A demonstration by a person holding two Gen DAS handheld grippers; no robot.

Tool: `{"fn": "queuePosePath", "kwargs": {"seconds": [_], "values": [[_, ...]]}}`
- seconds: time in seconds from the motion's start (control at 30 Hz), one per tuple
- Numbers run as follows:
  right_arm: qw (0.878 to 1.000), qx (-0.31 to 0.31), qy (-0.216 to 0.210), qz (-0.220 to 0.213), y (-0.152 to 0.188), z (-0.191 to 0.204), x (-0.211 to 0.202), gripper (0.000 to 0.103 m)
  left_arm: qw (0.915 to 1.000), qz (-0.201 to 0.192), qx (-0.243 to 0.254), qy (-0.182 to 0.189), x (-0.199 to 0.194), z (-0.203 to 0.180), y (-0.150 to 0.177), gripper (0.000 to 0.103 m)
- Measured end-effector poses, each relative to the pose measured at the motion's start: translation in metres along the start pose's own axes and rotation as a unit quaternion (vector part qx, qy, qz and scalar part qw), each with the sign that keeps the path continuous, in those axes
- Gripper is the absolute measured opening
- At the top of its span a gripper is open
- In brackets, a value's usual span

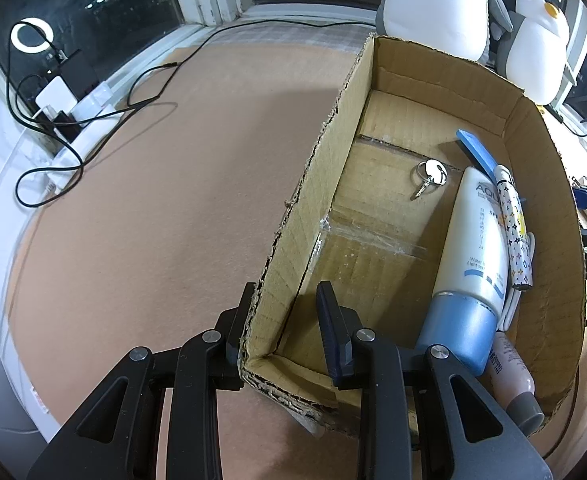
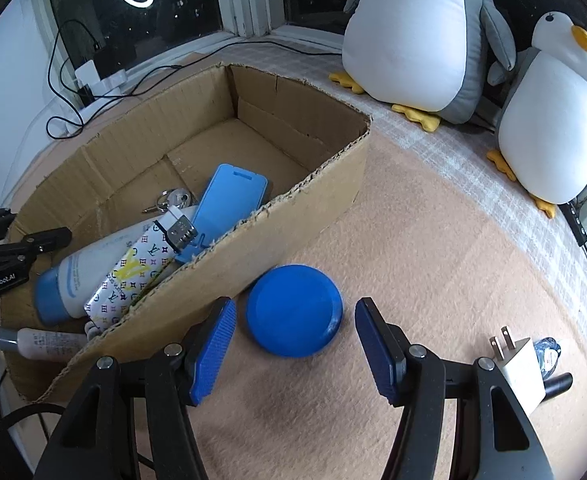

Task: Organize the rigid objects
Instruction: 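Move the right gripper to the blue round lid, then close the right gripper on the blue round lid and lift it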

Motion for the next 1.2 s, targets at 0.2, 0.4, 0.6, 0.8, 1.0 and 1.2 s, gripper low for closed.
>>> {"fn": "queuePosePath", "kwargs": {"seconds": [0.2, 0.4, 0.6, 0.8, 1.0, 1.2], "values": [[1.0, -0.014, 0.01, 0.013, 0.004, 0.001, 0.007, 0.053, 1.0, 0.0, 0.0, 0.0, 0.0, 0.0, 0.0, 0.027], [1.0, -0.013, 0.012, 0.015, 0.004, 0.001, 0.007, 0.046, 1.0, 0.0, 0.0, 0.0, 0.0, 0.0, 0.0, 0.027], [1.0, 0.004, 0.023, 0.009, 0.011, -0.003, -0.003, 0.046, 1.0, -0.001, 0.0, 0.0, 0.0, 0.0, 0.0, 0.027], [0.999, 0.035, 0.035, -0.015, 0.014, -0.007, -0.029, 0.046, 1.0, -0.002, 0.0, 0.003, 0.0, -0.001, -0.002, 0.027], [0.998, 0.033, 0.04, -0.037, 0.004, 0.008, -0.059, 0.046, 0.9999, -0.003, 0.0, 0.011, 0.0, -0.003, -0.002, 0.027], [0.997, 0.033, 0.024, -0.063, -0.018, 0.035, -0.081, 0.046, 0.9998, -0.004, -0.001, 0.019, 0.0, -0.003, -0.002, 0.027]]}}
Point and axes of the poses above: each gripper's, at about its wrist camera, not at the fingertips, and x roughly the way its jaws point, z to its left, y to its underside, the point moved 10 cm from there along x, roughly the way its jaws point, and after that the axes turned 8 degrees about -y, right-handed, at the moved point
